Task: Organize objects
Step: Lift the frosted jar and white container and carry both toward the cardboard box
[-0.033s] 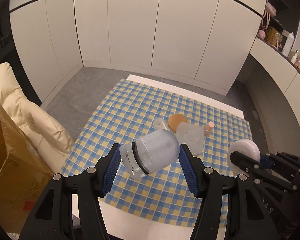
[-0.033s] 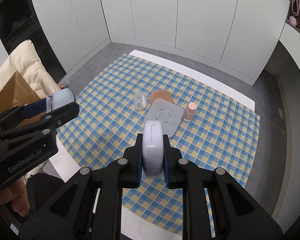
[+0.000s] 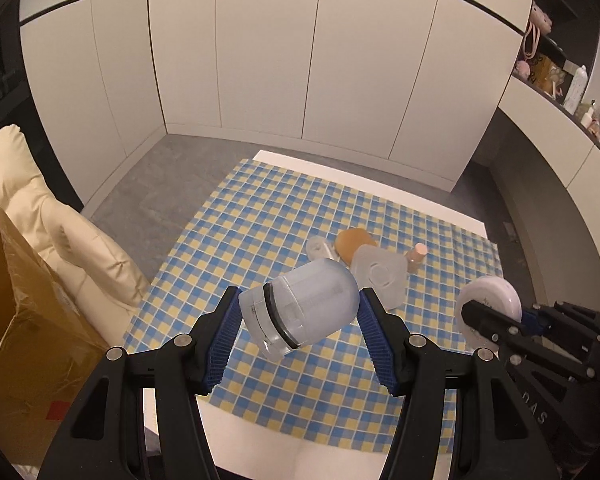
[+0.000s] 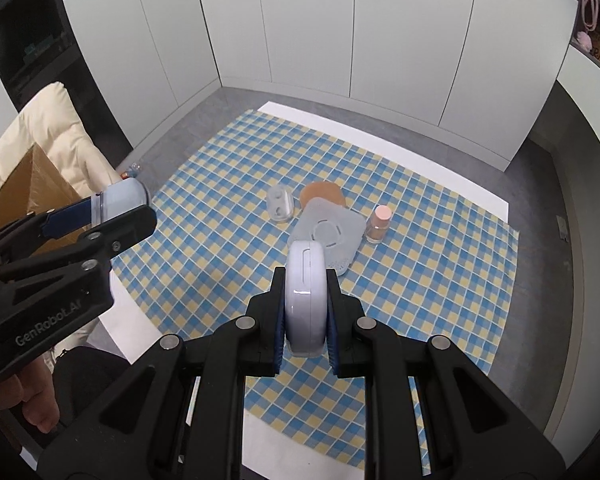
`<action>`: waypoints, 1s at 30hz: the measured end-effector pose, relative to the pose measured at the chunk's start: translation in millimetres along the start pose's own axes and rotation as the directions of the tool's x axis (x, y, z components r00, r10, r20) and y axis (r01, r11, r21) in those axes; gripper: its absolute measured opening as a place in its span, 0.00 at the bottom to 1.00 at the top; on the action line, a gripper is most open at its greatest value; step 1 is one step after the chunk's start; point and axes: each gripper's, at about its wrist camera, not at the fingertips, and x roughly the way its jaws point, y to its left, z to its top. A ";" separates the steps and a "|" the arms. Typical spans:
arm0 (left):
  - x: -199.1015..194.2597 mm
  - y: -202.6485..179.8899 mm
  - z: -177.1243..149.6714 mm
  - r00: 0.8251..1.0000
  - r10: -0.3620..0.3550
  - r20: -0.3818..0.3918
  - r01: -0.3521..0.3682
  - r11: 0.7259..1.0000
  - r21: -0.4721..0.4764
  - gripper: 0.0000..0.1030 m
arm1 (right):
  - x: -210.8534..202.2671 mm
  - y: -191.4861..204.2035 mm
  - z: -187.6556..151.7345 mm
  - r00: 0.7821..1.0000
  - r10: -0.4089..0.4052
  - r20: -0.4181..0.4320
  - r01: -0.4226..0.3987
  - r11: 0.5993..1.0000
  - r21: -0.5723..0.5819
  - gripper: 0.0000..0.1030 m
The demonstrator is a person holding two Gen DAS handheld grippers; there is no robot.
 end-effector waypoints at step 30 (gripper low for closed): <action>-21.6 -0.7 -4.5 0.998 -0.009 0.068 0.008 1.000 0.018 0.58 | -13.1 -8.7 8.7 0.999 0.018 0.045 -0.019 0.999 0.037 0.17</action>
